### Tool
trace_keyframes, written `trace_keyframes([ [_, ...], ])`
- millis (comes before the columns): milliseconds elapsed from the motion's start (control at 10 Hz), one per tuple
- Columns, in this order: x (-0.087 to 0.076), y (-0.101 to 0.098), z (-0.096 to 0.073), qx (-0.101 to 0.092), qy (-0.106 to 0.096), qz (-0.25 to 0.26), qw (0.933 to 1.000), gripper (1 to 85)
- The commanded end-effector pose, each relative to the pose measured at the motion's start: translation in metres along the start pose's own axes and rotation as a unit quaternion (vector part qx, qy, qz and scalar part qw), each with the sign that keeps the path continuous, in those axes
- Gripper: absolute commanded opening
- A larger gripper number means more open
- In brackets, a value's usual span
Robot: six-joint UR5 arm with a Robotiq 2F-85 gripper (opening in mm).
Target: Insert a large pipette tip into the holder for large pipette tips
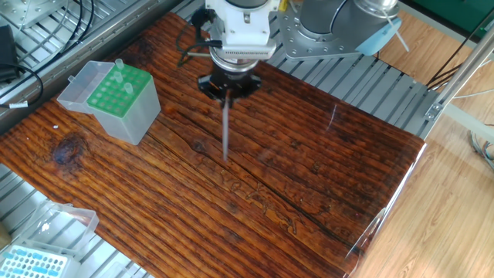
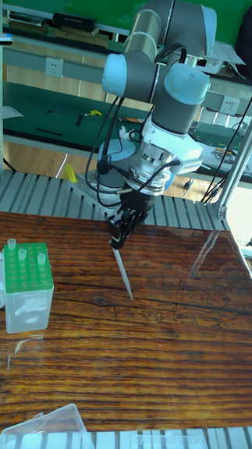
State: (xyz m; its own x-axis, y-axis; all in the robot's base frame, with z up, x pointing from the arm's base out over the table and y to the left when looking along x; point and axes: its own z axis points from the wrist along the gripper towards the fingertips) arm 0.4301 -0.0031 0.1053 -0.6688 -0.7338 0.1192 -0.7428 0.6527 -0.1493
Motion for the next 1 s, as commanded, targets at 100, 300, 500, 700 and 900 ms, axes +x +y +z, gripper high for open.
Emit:
trace_keyframes([
  [100,0.031,-0.008,-0.004,0.021,0.034,-0.023,0.9989,1.0],
  [300,0.044,-0.005,-0.007,0.031,0.048,-0.026,0.998,1.0],
  [500,0.046,-0.003,-0.008,0.03,0.056,-0.027,0.9976,1.0],
  [700,0.038,-0.004,-0.007,0.023,0.05,-0.026,0.9981,1.0],
  [900,0.036,-0.002,-0.006,0.02,0.047,-0.028,0.9983,1.0],
])
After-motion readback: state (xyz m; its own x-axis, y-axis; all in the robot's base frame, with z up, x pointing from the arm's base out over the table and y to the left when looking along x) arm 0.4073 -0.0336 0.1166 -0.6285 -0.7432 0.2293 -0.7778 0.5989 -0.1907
